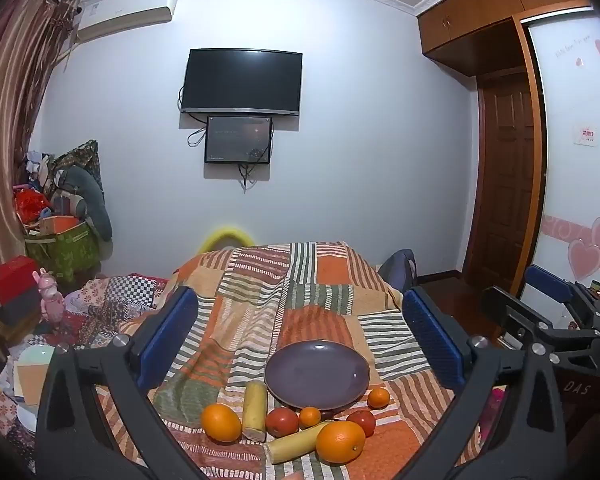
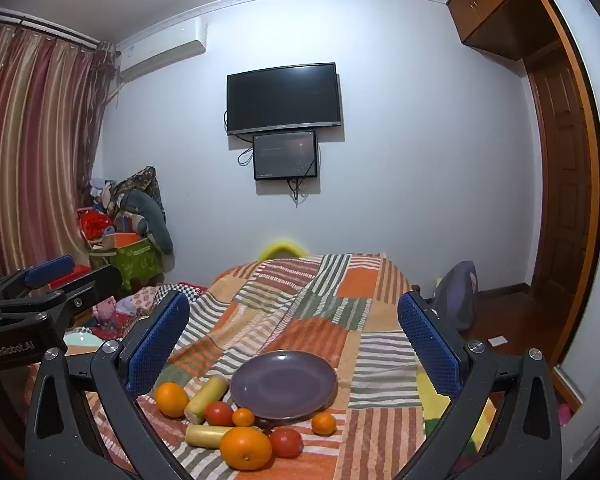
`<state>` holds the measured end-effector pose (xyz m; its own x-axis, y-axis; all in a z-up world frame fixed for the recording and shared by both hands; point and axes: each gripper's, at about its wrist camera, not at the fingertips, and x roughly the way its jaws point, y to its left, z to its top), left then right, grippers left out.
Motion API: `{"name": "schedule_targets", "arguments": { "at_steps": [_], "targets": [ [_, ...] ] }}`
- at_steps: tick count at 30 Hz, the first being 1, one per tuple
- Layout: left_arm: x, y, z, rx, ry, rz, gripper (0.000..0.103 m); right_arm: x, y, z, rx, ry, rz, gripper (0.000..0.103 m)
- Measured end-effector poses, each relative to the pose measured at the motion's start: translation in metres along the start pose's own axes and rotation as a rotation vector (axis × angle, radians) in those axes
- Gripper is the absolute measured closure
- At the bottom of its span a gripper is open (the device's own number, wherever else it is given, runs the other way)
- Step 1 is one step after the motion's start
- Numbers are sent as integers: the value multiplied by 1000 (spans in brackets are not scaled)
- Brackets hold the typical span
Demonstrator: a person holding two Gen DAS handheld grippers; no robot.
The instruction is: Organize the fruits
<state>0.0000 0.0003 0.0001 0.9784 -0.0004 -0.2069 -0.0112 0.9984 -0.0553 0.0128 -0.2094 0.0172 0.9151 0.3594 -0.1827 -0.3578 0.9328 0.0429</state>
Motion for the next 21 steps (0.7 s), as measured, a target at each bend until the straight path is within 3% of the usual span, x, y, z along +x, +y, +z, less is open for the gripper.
{"name": "schedule_targets", "arguments": {
  "at_steps": [21],
  "targets": [
    [6,3,-2,4,4,-15,0,0,0,-1,3,2,-1,0]
  ]
}}
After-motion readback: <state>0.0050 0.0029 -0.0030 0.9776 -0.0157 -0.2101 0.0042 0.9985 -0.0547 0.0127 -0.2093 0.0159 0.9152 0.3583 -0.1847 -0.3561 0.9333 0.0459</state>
